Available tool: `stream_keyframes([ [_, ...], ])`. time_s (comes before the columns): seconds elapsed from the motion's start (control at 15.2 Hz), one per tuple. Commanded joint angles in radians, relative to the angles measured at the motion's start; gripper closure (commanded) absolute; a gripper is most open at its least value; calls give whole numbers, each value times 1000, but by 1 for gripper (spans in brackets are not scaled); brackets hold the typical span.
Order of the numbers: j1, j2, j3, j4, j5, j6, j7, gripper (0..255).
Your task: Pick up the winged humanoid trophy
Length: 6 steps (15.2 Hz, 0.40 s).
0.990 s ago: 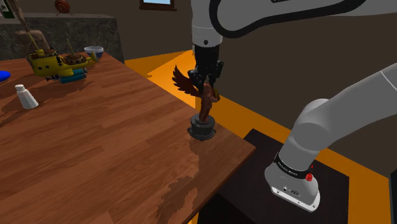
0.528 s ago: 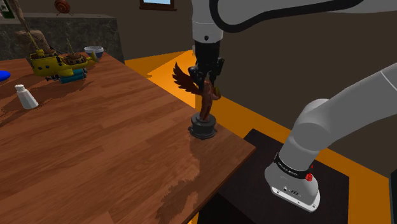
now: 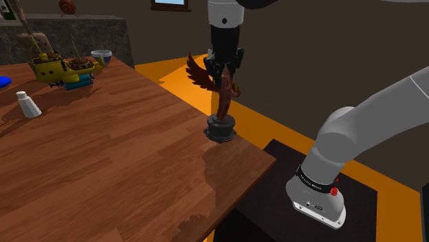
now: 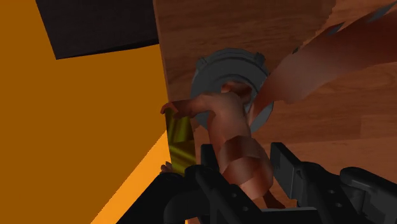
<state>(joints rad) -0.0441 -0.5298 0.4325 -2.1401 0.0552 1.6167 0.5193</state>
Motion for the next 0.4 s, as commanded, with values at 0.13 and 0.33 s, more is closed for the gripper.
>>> stream_keyframes([
  [0.13,-3,6,-4,56,-5,-49,-3,255],
  [0.33,-5,9,-5,74,-6,-64,-4,255],
])
